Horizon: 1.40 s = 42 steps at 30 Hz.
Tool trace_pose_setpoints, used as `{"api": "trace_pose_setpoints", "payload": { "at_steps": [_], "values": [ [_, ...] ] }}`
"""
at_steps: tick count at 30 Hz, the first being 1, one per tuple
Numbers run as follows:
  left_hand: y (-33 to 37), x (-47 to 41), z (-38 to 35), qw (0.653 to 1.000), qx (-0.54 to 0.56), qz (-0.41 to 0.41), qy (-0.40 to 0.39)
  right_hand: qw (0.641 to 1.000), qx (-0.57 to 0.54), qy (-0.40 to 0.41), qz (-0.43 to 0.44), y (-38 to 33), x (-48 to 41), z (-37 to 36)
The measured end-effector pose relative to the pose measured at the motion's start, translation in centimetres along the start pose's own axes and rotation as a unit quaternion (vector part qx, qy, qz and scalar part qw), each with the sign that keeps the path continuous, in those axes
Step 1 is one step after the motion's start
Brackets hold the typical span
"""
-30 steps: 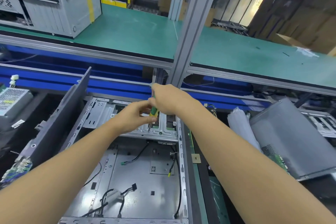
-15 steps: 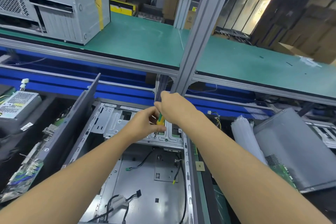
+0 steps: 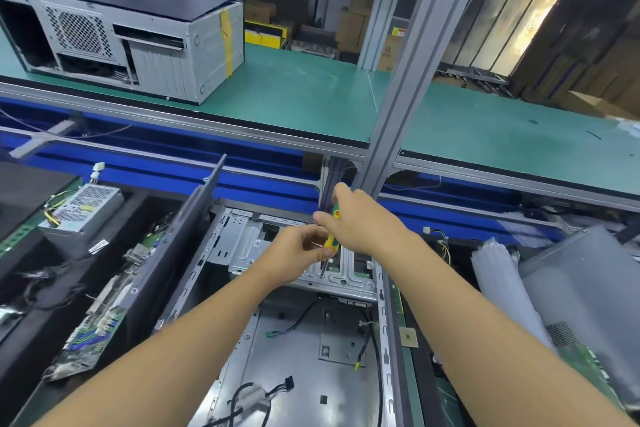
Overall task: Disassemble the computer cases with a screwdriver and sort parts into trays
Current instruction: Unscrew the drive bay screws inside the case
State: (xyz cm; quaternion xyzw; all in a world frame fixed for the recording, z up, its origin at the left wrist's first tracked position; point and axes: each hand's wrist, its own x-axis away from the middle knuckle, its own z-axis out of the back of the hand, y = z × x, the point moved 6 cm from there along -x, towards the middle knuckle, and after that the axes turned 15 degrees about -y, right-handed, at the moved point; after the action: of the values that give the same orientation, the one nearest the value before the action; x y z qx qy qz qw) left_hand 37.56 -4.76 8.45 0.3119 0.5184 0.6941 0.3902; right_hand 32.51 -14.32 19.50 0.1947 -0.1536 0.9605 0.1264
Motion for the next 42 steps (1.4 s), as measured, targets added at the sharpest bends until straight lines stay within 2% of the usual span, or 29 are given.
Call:
{"api": "trace_pose_setpoints", "payload": {
  "at_steps": [4,11,18,25,29,34,42],
  "values": [
    [-0.2,-0.2,0.0,1.0,0.011,0.011,0.023,0.996,0.006,0.05,-0.074,0.6,0.5,0.1],
    [1.0,0.1,-0.4,1.0,-0.005,-0.015,-0.02,1.0,-0.021,-0.001,-0.012,-0.4,0.5,0.1],
    [1.4,0.4,-0.7,0.999,0.001,-0.024,-0.022,0.999,-0.035,-0.019,-0.007,-0.2,1.1,-0.4],
    [0.8,-0.2,-1.0,1.0,-0.006,0.003,0.003,0.995,0.014,0.048,-0.087,0.8,1.5,0.4],
    [0.7,0.0,-1.0,1.0,-0.01,-0.004,0.006,0.998,-0.022,0.037,-0.042,0.5,1.4,0.4],
    [0.7,0.3,-1.1,0.999,-0.014,-0.019,-0.031,0.999,-0.03,0.024,-0.016,0.3,1.3,0.1],
    [0.1,-0.1,-0.5,0.998,-0.037,-0.008,0.043,0.996,-0.074,-0.011,0.051,-0.4,1.2,-0.3]
  ]
}}
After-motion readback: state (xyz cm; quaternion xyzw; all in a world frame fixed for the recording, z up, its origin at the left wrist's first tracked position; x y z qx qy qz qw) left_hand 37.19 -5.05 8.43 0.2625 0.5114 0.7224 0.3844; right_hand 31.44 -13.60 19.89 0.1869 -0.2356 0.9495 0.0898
